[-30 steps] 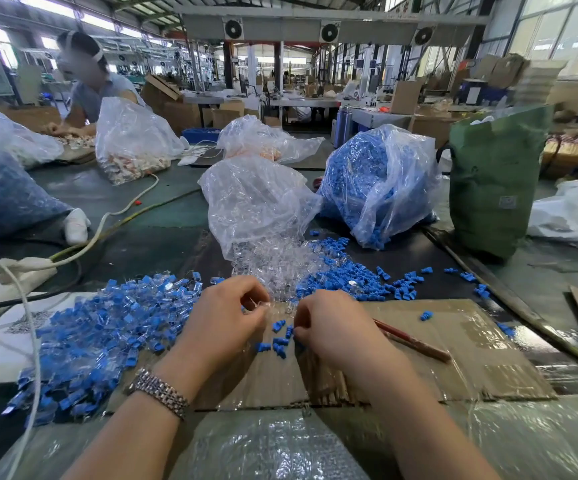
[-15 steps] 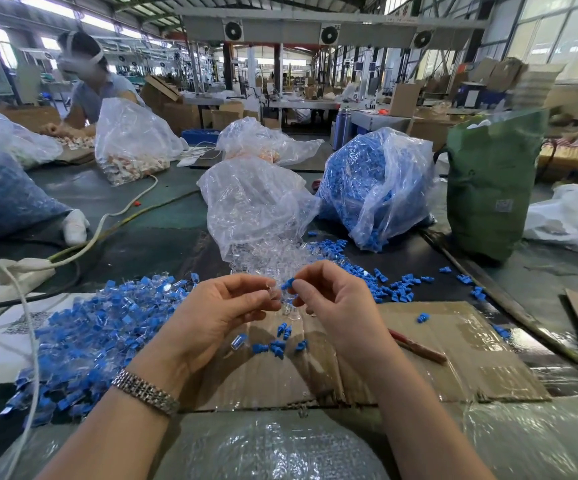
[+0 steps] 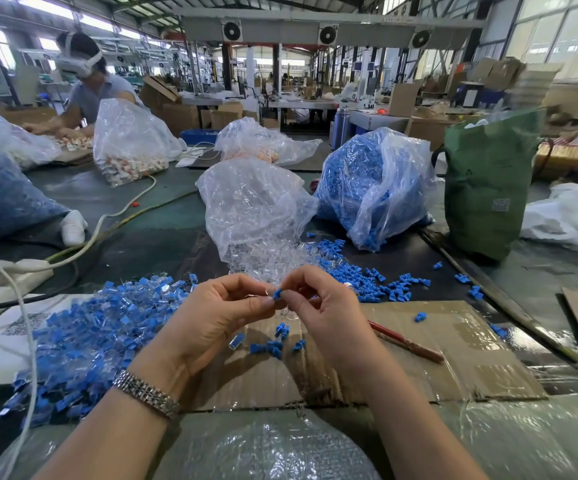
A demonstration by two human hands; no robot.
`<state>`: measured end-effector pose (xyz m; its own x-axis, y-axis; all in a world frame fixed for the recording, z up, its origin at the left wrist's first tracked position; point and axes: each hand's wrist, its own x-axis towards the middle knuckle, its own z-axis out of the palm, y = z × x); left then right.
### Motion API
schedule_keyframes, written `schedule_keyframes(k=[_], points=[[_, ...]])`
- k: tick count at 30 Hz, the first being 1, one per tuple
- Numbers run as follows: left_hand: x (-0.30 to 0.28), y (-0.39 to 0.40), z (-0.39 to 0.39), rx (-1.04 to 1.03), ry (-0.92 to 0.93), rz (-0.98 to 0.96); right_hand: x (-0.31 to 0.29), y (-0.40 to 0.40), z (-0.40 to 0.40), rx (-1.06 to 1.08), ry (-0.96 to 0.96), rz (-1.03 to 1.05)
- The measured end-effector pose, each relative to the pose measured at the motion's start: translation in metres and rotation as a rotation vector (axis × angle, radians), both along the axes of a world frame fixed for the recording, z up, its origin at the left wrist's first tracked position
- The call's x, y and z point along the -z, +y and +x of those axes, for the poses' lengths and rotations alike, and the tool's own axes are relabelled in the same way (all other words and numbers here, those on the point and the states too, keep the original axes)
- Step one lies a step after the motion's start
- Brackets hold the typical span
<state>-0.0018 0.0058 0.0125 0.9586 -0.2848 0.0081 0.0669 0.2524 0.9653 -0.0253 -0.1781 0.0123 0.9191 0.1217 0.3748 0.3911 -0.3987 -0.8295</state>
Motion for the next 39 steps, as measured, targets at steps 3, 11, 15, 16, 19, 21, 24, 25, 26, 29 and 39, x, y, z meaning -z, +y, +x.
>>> schedule_keyframes(k=[3, 11, 15, 16, 19, 21, 24, 25, 26, 29, 39], points=[[0.0, 0.0, -0.001, 0.007, -0.012, 0.0, -0.001, 0.0, 0.0, -0.006, -0.002, -0.019], [0.002, 0.002, 0.002, -0.045, 0.027, -0.083, -0.01, -0.036, -0.005, 0.451, 0.338, -0.844], [0.003, 0.004, 0.005, -0.035, 0.03, -0.125, -0.014, -0.048, -0.013, 0.432, 0.488, -1.046], [0.003, 0.004, 0.006, -0.032, 0.026, -0.134, -0.015, -0.048, -0.014, 0.42, 0.466, -1.058], [0.003, 0.007, 0.006, -0.053, 0.023, -0.166, -0.016, -0.048, -0.012, 0.369, 0.422, -0.981], [0.003, 0.009, 0.007, -0.076, 0.03, -0.199, -0.02, -0.048, -0.012, 0.29, 0.446, -0.802], [0.003, 0.009, 0.007, -0.088, 0.033, -0.223, -0.03, -0.037, -0.014, 0.06, 0.532, -0.502], [0.003, 0.009, 0.007, -0.089, 0.031, -0.223, -0.034, -0.032, -0.015, -0.031, 0.571, -0.418], [0.002, 0.008, 0.007, -0.091, 0.029, -0.219, -0.037, -0.026, -0.015, -0.113, 0.613, -0.344], [0.001, 0.008, 0.006, -0.096, 0.02, -0.2, -0.045, -0.012, -0.014, -0.204, 0.664, -0.294], [0.001, 0.007, 0.003, -0.096, -0.123, -0.037, -0.05, -0.003, -0.016, -0.218, 0.667, -0.306]])
